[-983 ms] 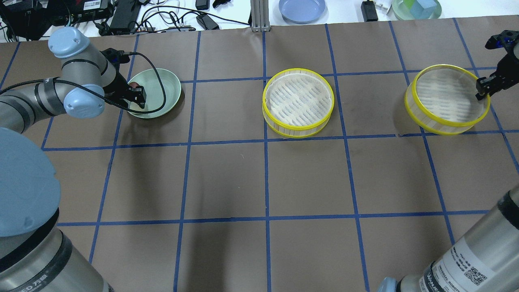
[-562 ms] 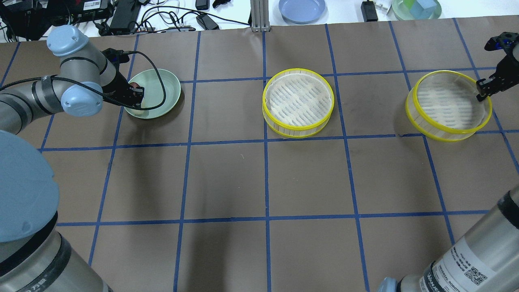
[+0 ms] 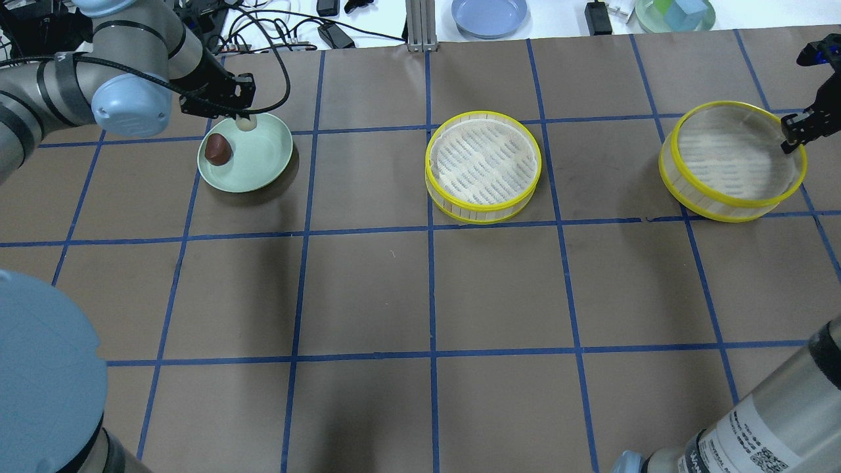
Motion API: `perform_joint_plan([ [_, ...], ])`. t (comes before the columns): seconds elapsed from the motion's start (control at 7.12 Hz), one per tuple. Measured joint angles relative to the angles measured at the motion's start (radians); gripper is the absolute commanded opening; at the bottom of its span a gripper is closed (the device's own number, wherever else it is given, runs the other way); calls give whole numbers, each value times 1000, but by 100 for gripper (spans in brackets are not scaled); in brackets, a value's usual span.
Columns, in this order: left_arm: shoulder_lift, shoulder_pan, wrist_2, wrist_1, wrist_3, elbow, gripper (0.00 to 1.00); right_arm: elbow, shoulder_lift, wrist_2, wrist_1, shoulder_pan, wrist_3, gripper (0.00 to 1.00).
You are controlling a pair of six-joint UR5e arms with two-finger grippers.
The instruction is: Stack buns with steamer
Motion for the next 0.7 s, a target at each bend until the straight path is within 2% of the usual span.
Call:
perform_joint_plan([
  [0.42,-41,-158,-116,203,-358,0,0,7,-84,-21,51,83,73,0],
  [0.7,-81,-267,-187,289,-501,-1,0,42,-123,-20,82,138,190,0],
])
